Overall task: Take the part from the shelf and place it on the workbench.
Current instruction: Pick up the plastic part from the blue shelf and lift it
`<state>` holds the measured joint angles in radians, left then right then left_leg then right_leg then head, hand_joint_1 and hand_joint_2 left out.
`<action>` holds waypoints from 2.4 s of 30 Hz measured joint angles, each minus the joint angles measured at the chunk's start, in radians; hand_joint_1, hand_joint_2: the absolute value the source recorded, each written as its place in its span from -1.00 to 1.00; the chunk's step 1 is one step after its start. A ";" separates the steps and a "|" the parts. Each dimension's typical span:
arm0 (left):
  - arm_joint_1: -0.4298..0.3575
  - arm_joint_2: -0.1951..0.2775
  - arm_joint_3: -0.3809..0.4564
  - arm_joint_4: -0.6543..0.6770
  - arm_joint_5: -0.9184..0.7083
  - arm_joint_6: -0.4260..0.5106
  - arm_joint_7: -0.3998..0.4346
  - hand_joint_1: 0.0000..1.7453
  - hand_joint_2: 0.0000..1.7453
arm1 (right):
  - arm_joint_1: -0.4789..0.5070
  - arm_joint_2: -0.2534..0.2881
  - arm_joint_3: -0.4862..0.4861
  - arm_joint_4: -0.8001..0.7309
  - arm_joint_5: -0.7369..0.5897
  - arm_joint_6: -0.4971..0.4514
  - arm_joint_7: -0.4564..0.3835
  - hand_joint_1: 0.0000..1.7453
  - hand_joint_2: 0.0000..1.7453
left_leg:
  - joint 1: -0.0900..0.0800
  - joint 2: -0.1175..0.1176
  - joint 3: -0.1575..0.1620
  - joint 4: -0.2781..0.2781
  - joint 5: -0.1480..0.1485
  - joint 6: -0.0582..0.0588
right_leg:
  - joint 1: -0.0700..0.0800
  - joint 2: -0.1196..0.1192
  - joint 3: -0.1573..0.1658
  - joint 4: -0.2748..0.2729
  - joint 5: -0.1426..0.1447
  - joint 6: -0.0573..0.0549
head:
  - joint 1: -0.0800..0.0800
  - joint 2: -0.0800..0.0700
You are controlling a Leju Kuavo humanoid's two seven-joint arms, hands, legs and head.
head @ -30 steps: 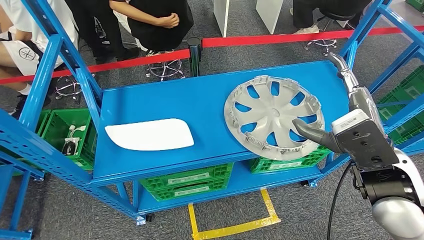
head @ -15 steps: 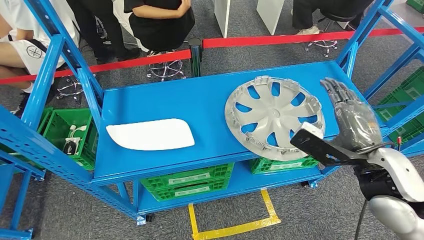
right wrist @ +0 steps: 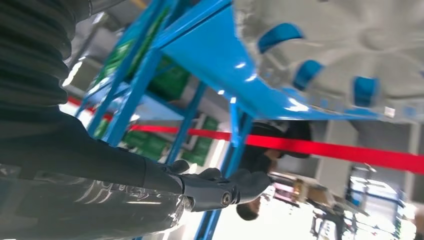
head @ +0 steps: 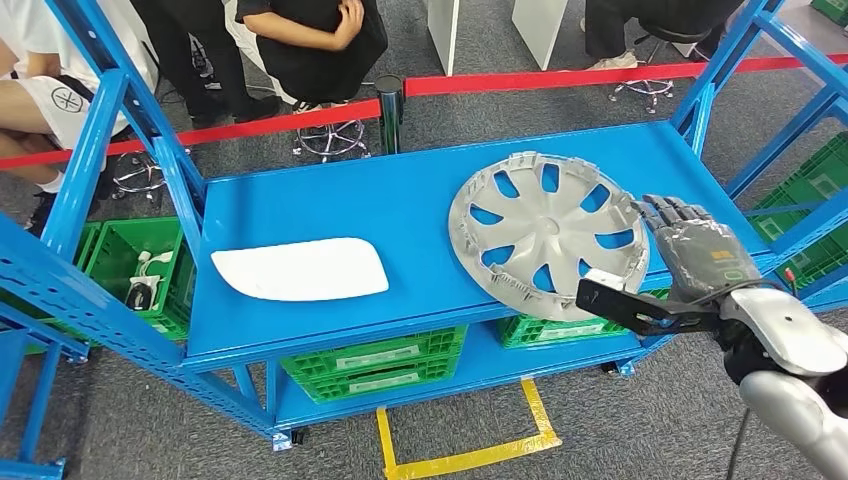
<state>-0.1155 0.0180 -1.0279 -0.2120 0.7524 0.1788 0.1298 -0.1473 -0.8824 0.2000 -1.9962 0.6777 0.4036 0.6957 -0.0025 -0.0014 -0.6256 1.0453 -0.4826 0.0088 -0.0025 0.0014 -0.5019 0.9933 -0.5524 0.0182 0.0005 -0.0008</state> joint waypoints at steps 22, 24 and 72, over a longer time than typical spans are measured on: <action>-0.011 -0.005 -0.046 0.000 -0.029 -0.012 0.011 -1.00 -1.00 | -0.273 -0.004 0.386 0.230 -0.079 0.230 -0.010 -1.00 1.00 | -0.001 0.014 0.002 0.000 -0.003 0.005 | 0.000 0.008 0.000 0.000 0.001 0.002 | 0.000 0.000; -0.011 -0.004 -0.049 0.000 -0.034 -0.014 0.027 -1.00 -1.00 | -0.275 -0.001 0.422 0.231 -0.090 0.200 -0.013 -1.00 1.00 | -0.001 0.014 0.002 -0.001 -0.003 0.005 | 0.000 0.008 0.001 0.000 0.001 0.002 | 0.000 0.000; -0.011 0.028 -0.052 0.001 0.056 0.042 -0.037 -1.00 -1.00 | -0.335 0.051 0.643 0.283 0.147 -0.069 -0.107 -1.00 1.00 | -0.001 0.001 0.003 -0.001 -0.002 0.005 | 0.000 0.002 0.003 -0.001 0.001 0.002 | 0.001 0.000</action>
<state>-0.1261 0.0465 -1.0796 -0.2106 0.8083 0.2208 0.0928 -0.4826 -0.8310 0.8434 -1.7136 0.8243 0.3346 0.5890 -0.0034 -0.0005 -0.6229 1.0448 -0.4850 0.0141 -0.0027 0.0038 -0.4994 0.9921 -0.5515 0.0202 0.0011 -0.0008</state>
